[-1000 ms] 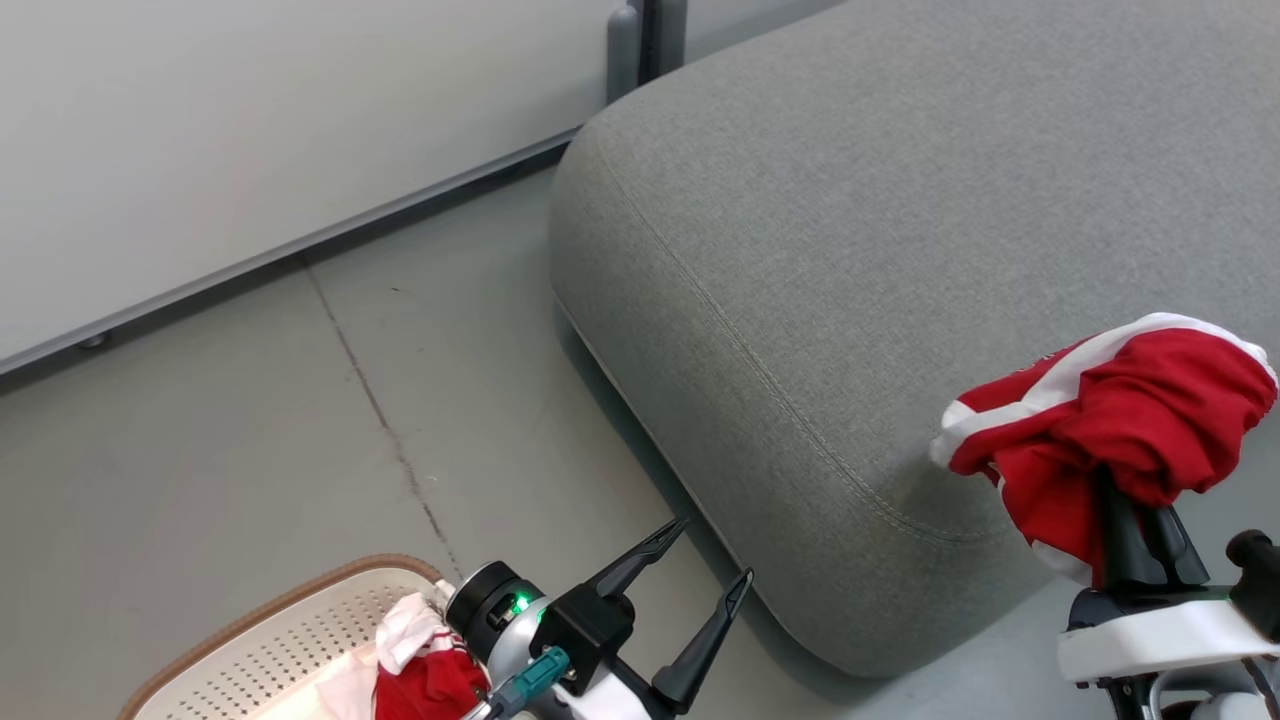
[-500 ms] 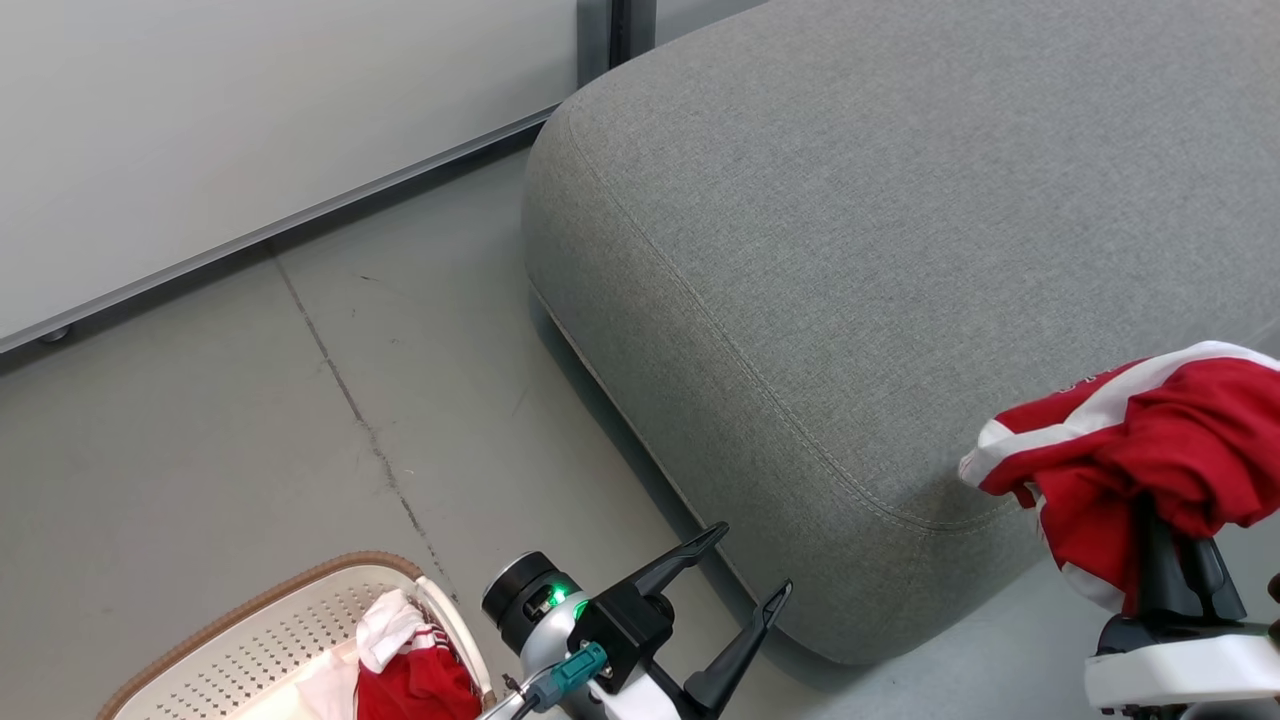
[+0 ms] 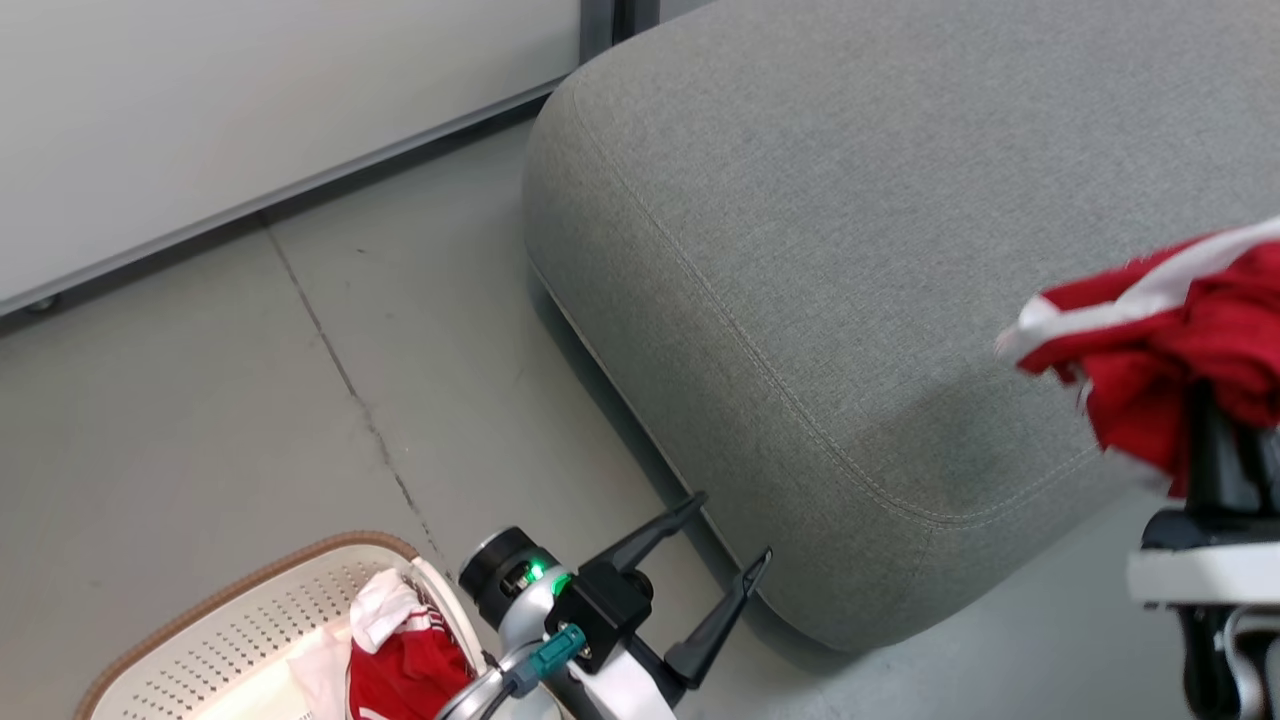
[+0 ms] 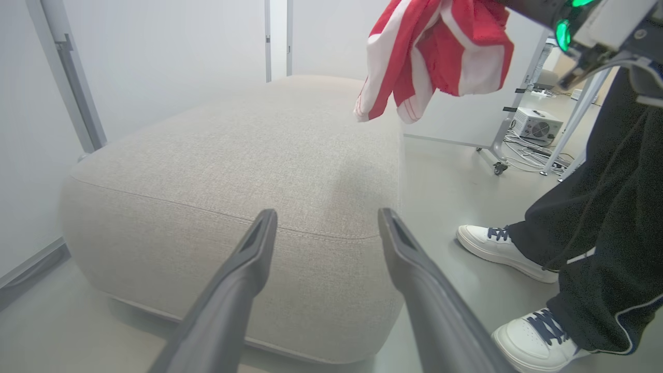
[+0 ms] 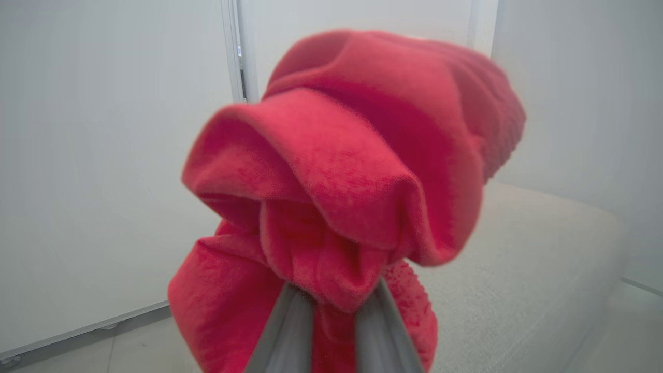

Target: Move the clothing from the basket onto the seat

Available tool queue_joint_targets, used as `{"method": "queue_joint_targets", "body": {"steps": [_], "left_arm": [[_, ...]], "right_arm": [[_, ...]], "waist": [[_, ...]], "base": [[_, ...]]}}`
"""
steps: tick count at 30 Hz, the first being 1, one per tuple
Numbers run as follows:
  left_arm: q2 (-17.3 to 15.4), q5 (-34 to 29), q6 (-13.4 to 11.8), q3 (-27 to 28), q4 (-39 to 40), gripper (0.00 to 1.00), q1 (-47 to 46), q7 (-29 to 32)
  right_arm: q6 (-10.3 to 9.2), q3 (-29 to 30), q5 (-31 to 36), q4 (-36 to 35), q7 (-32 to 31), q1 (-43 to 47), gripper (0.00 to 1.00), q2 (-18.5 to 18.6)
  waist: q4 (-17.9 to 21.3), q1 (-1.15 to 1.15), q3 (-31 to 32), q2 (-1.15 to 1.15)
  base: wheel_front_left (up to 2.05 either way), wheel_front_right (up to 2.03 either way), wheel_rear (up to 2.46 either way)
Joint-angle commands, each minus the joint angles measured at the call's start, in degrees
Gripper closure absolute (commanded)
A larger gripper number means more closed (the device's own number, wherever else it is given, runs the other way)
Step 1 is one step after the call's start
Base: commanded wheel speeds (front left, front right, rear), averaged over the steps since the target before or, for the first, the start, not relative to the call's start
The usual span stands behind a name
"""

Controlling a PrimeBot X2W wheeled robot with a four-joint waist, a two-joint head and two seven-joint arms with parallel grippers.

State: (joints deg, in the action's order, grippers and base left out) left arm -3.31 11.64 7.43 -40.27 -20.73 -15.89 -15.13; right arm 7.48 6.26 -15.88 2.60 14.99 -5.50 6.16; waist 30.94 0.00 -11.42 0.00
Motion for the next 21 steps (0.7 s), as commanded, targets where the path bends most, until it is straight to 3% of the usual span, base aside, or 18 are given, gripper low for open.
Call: {"method": "queue_joint_targets", "body": {"steps": [1, 7, 14, 21], "left_arm": [[-0.8, -0.9, 0.1, 0.8, 0.8, 0.00, -1.7, 0.1], [-2.2, -3.0, 0.1, 2.1, 3.3, 0.00, -3.2, 0.1], [-3.5, -3.7, 0.1, 0.1, 4.7, 0.00, -7.8, 0.0], [-4.7, -3.4, 0.1, -3.2, 5.6, 0.00, -12.3, 0.1]], "right_arm": [[0.03, 0.2, 0.3, -0.4, 0.3, -2.5, 1.00, 1.5], [0.02, 1.8, -1.2, 0.0, 0.3, -12.5, 1.00, 6.7], [0.02, 9.5, -6.5, 1.4, 0.3, -23.1, 1.00, 14.1], [0.02, 15.5, -9.0, 9.0, 0.3, -32.9, 1.00, 21.9]], "waist": [[-0.1, 0.00, -1.4, 0.00], [-1.4, 0.00, -6.4, 0.00], [-7.3, 0.00, -13.6, 0.00], [-12.5, 0.00, -19.7, 0.00]], "base": [[0.00, 0.00, 0.00], [0.00, 0.00, 0.00], [0.00, 0.00, 0.00], [0.00, 0.00, 0.00]]}}
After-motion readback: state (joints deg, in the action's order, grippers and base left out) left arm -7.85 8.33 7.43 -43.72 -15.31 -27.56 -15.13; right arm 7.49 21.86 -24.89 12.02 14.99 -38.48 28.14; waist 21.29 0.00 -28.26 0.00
